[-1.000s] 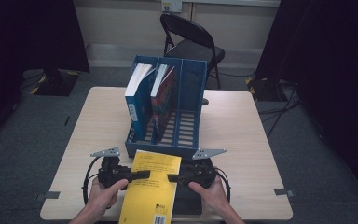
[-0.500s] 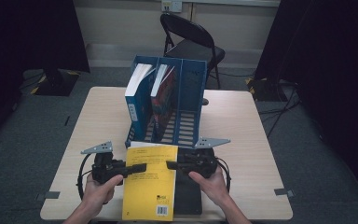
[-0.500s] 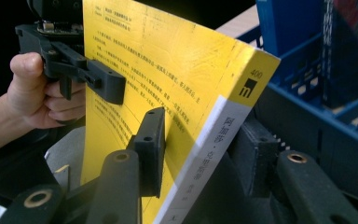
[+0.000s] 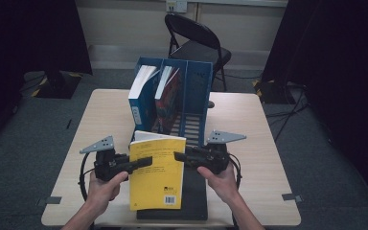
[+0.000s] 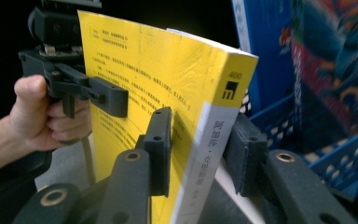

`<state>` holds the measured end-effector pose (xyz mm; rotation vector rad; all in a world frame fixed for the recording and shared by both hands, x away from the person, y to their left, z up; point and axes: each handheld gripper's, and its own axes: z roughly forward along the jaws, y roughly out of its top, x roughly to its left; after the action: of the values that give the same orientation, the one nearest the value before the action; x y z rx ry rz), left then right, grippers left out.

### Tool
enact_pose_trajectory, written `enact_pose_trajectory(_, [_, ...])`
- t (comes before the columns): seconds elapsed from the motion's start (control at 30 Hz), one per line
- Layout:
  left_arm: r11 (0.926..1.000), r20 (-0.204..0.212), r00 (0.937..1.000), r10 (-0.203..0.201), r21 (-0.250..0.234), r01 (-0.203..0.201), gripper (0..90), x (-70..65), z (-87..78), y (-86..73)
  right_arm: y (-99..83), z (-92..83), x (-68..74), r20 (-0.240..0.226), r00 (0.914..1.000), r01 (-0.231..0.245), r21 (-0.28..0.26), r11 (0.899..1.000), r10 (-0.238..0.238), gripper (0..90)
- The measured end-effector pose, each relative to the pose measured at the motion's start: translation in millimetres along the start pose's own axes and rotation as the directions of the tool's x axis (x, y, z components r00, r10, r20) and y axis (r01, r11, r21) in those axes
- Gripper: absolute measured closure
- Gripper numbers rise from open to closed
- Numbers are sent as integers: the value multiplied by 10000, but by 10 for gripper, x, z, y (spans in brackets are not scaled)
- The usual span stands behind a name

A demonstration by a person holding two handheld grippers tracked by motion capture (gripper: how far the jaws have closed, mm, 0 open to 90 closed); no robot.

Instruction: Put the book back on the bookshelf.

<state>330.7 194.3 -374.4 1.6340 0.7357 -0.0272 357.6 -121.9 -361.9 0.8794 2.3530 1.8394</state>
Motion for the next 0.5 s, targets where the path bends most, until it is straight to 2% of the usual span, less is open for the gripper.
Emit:
enact_pose_trajectory(0.03, [10000,0,10000,0,0,0,791,0,0,0,0,0,0,0,10000,0,0,10000,0,648])
enact_pose_trajectory(0.07, [9997,-53,9997,253,-75,-253,790,-32,6,35,47,-26,11,74,9999,144,-81,9999,-143,656])
enact_pose_trajectory(0.2, [9991,44,9994,331,-264,-330,773,-51,2,12,62,-68,35,68,9995,324,-320,9990,-322,671])
enact_pose_trajectory(0.27, [9986,145,9991,407,-357,-402,746,-54,-28,-21,2,-97,51,-241,9991,322,-642,9974,-338,698])
enact_pose_trajectory(0.3, [9986,145,9991,407,-357,-402,730,-54,-28,-21,2,-97,51,-241,9991,322,-642,9974,-338,698])
enact_pose_trajectory(0.4, [9981,-129,9988,467,-398,-471,677,-77,-105,-32,-9,-124,103,-306,9980,522,-689,9963,-544,701])
enact_pose_trajectory(0.5, [9974,-175,9988,468,-548,-477,619,-66,-175,-66,-21,-144,128,-459,9969,603,-703,9957,-636,701])
